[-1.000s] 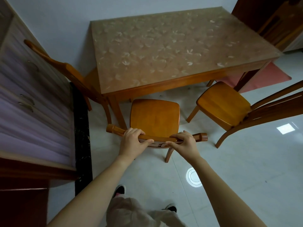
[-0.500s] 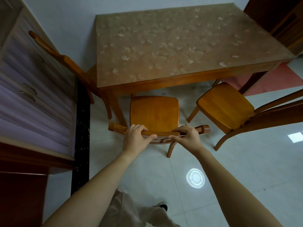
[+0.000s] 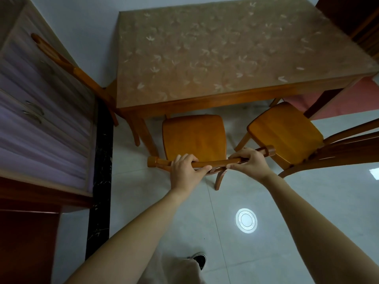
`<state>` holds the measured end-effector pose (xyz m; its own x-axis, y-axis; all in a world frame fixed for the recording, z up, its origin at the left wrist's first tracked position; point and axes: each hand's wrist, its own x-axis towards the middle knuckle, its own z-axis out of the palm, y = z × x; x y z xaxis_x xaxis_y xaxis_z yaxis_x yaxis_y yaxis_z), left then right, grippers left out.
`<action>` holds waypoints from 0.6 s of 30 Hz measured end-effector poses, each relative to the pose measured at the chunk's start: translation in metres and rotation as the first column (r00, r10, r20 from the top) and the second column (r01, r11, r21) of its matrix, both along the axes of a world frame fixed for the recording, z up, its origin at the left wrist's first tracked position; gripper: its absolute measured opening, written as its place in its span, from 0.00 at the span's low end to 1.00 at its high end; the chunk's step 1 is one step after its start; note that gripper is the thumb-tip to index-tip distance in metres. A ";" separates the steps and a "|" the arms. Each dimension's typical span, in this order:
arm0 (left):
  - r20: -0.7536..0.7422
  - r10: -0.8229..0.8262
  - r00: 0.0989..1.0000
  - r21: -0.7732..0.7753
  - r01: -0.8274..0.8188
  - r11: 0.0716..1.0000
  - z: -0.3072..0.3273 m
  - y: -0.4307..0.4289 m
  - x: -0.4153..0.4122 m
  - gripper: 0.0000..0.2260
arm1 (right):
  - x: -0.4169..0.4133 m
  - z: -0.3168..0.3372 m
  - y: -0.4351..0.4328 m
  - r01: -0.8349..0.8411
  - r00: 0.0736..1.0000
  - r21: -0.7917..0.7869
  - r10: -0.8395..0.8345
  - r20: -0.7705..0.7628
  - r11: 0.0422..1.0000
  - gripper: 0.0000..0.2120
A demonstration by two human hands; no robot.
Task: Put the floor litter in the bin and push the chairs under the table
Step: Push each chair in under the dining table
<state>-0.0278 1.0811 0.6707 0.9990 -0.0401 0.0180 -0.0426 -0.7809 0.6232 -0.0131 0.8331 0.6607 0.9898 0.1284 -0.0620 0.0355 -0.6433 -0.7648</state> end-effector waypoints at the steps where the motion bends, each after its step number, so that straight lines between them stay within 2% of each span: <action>1: -0.001 -0.009 1.000 0.008 0.009 1.000 0.000 -0.003 0.001 0.19 | 0.002 0.000 -0.003 0.008 1.000 -0.005 -0.008 -0.014 1.000 0.14; 5: -0.011 -0.072 0.997 0.078 0.073 0.994 0.002 -0.002 0.005 0.21 | 0.002 0.001 -0.008 0.001 0.999 -0.093 -0.006 -0.046 0.996 0.20; 8: 0.010 -0.146 0.989 0.158 0.143 0.977 0.000 0.016 0.007 0.23 | -0.009 -0.008 -0.006 0.096 0.989 -0.408 -0.041 0.141 0.908 0.27; 10: 0.061 -0.218 0.974 0.204 0.201 0.958 -0.003 0.032 0.009 0.22 | -0.017 -0.012 -0.003 0.165 0.973 -0.482 -0.061 0.224 0.860 0.30; 13: 0.079 -0.270 0.960 0.226 0.246 0.943 -0.005 0.047 0.015 0.23 | -0.014 -0.011 -0.002 0.128 0.974 -0.399 -0.039 0.224 0.908 0.33; 18: 0.100 -0.267 0.959 0.157 0.250 0.956 -0.003 0.046 0.031 0.23 | -0.005 -0.007 -0.006 0.155 0.978 -0.164 -0.128 0.163 0.974 0.27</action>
<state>0.0034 1.1270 0.6682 0.9451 -0.3072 0.1116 -0.3216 -0.8130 0.4855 -0.0185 0.8266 0.6533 0.9967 -0.0129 0.0803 0.0409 -0.7731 -0.6330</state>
